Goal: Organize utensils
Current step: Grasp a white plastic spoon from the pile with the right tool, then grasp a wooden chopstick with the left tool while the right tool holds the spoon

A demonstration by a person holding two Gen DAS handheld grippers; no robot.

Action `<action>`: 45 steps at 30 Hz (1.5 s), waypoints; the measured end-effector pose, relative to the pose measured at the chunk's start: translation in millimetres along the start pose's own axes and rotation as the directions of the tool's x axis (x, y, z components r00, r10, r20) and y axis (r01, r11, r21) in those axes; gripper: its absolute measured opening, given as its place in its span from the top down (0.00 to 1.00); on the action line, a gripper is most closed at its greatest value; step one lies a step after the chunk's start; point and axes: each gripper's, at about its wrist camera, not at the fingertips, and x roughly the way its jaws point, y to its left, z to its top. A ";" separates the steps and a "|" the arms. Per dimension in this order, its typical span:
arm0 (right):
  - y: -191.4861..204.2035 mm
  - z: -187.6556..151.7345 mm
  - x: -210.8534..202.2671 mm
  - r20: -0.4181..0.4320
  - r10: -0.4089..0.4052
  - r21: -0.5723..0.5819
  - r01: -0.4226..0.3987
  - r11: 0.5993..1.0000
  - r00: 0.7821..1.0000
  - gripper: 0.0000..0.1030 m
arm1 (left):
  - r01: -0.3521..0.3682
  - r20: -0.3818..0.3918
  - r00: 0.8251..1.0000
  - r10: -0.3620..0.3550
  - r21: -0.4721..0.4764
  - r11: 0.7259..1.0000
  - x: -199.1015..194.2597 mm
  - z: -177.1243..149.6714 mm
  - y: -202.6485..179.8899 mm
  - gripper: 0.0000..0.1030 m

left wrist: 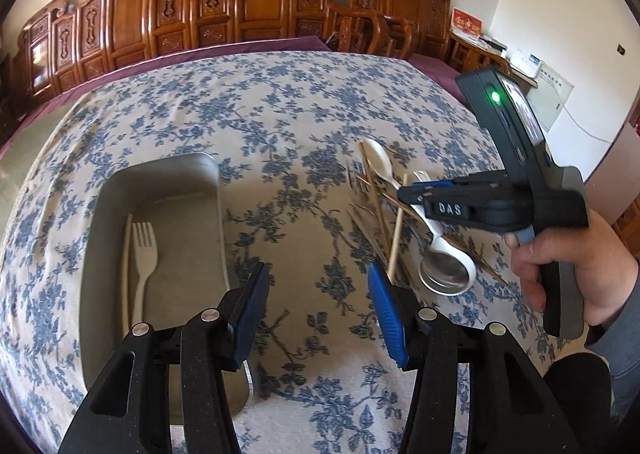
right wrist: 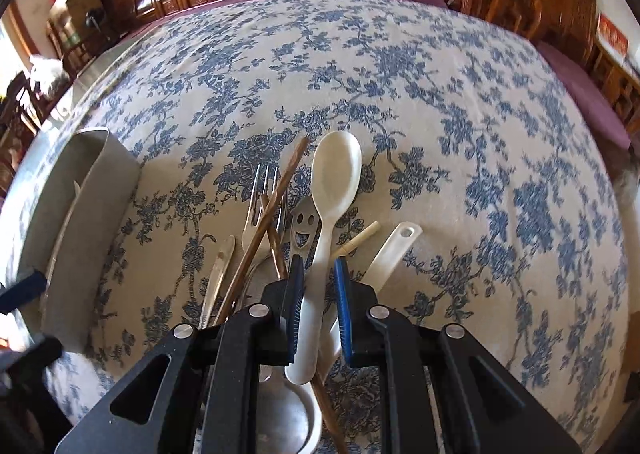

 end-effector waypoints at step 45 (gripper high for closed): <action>-52.3 -100.6 -98.9 0.151 0.091 0.014 -0.095 0.995 0.984 0.89 | 0.040 -0.057 0.998 -0.035 0.105 0.994 74.3 27.1 -56.7 0.82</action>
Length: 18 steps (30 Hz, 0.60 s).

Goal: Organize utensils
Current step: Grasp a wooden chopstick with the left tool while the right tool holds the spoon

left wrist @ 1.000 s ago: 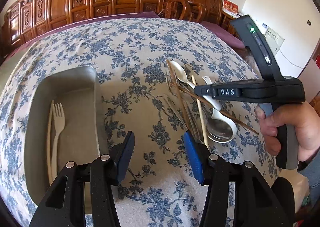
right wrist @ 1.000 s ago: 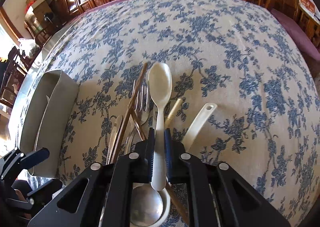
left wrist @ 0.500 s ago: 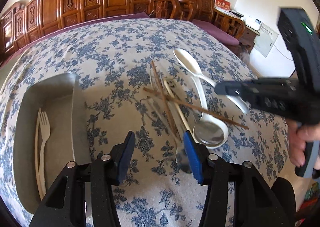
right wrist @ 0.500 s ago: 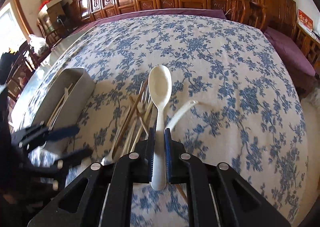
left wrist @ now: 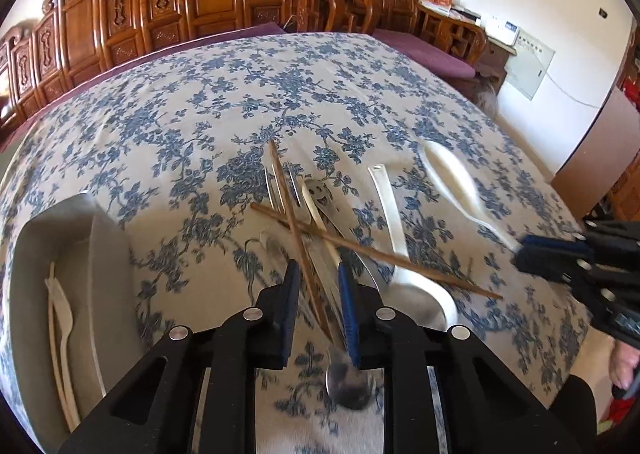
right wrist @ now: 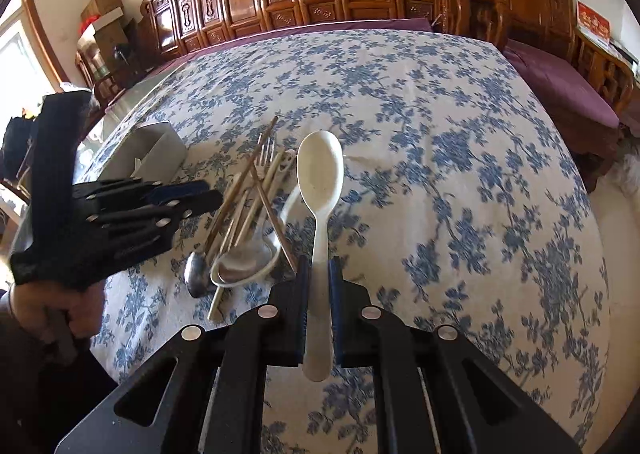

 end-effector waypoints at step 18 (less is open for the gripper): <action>-7.6 -4.2 -7.8 0.022 0.051 0.034 -0.052 0.998 0.998 0.92 | -0.009 -0.065 0.998 0.001 -0.116 0.993 35.8 17.9 14.2 0.94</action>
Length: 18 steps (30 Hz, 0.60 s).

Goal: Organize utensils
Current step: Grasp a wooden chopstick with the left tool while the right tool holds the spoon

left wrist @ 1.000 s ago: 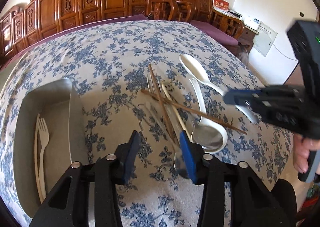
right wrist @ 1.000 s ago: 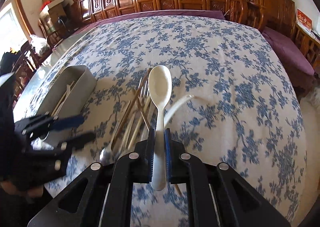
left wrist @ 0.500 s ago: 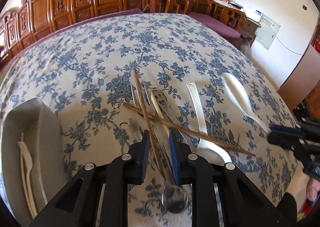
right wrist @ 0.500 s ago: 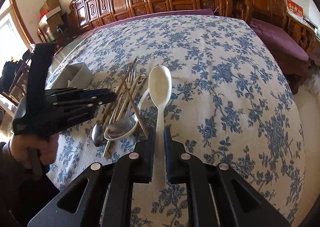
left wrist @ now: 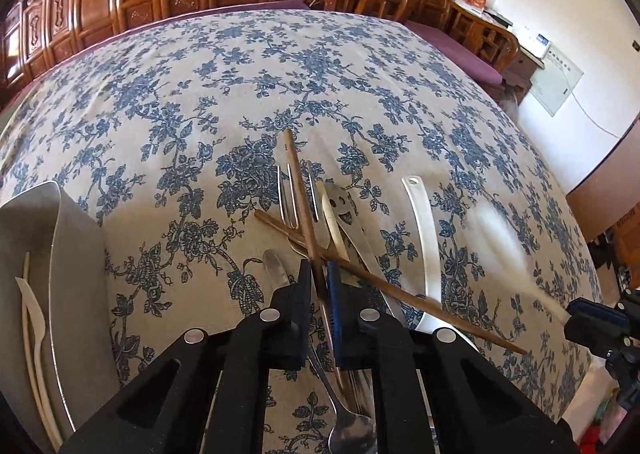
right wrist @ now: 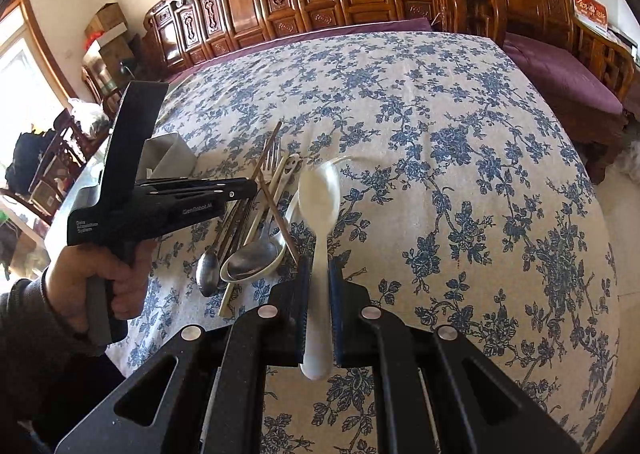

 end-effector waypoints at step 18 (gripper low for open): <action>-2.8 -18.0 28.2 -0.060 -0.069 -0.063 0.065 0.996 0.996 0.93 | 0.023 0.130 0.991 -0.028 0.041 0.999 -76.2 -4.0 -9.2 0.96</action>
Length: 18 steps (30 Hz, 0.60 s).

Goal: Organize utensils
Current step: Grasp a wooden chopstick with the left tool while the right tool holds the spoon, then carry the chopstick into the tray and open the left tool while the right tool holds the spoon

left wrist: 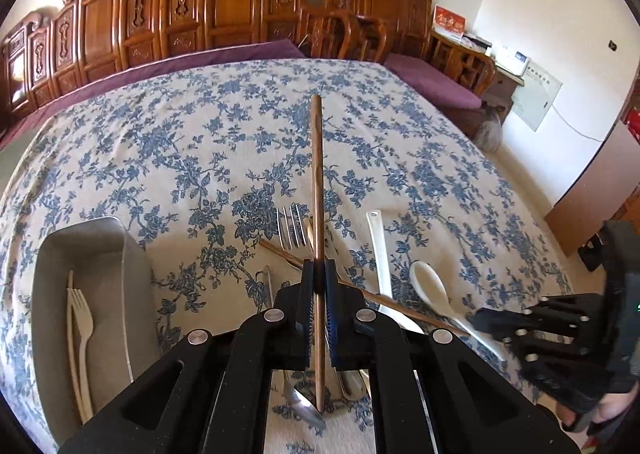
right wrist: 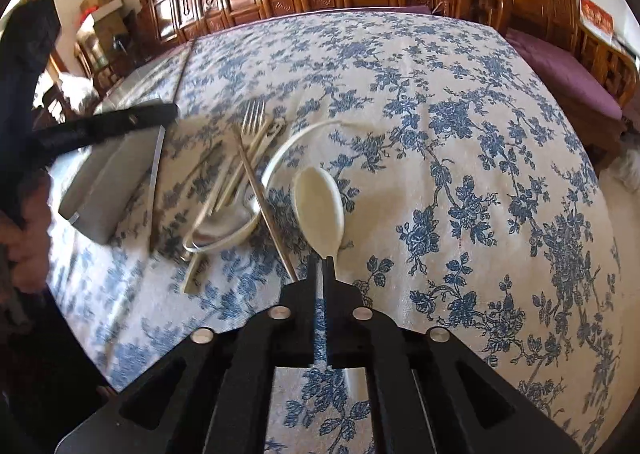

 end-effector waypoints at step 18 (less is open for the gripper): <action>-12.3 -9.1 10.4 -0.040 -0.077 -0.016 0.076 0.997 0.996 0.91 | 0.045 0.073 0.996 -0.044 -0.009 0.999 -40.5 12.1 -1.0 0.96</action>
